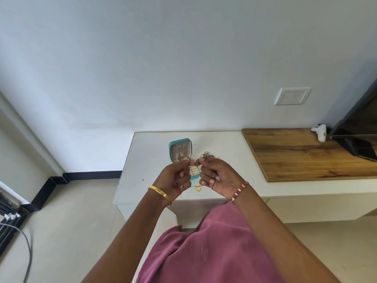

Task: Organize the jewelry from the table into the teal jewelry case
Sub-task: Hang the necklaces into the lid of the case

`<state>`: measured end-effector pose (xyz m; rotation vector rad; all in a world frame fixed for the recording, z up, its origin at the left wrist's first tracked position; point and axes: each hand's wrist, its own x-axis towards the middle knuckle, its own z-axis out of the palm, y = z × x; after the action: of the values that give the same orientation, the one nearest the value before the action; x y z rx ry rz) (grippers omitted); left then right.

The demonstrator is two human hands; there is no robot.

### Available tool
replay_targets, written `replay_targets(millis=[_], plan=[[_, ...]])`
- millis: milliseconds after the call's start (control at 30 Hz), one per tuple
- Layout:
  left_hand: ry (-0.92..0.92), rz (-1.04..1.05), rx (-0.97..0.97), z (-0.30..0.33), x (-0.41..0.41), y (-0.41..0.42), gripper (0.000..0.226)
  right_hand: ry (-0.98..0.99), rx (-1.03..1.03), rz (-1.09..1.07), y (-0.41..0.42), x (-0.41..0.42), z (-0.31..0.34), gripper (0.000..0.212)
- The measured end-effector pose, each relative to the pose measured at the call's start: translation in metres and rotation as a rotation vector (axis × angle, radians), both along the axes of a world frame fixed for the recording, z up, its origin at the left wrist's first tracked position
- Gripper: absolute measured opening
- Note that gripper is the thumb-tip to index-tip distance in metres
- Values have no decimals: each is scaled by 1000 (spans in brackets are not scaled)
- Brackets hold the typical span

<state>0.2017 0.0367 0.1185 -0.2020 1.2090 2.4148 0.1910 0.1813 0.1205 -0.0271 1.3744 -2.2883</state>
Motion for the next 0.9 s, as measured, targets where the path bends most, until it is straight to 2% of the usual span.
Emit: replay_targets(millis=[233,367,633,767,900], plan=[[207,-77,-470,1,-5,-8,29,-67,72,-23,4,-3,4,31],[322,-44,-673,2,-11,-8,29,67,254,-9,1,-6,8,29],[412,-11,-843,-16,-21,-11,23,252,637,62,-2,-20,14,10],[395,28,-811,-25,-27,-16,28,289,713,-1,-5,-28,8,5],[354,94,-738,-32,-36,-18,24,278,683,-76,-10,-38,-3,1]])
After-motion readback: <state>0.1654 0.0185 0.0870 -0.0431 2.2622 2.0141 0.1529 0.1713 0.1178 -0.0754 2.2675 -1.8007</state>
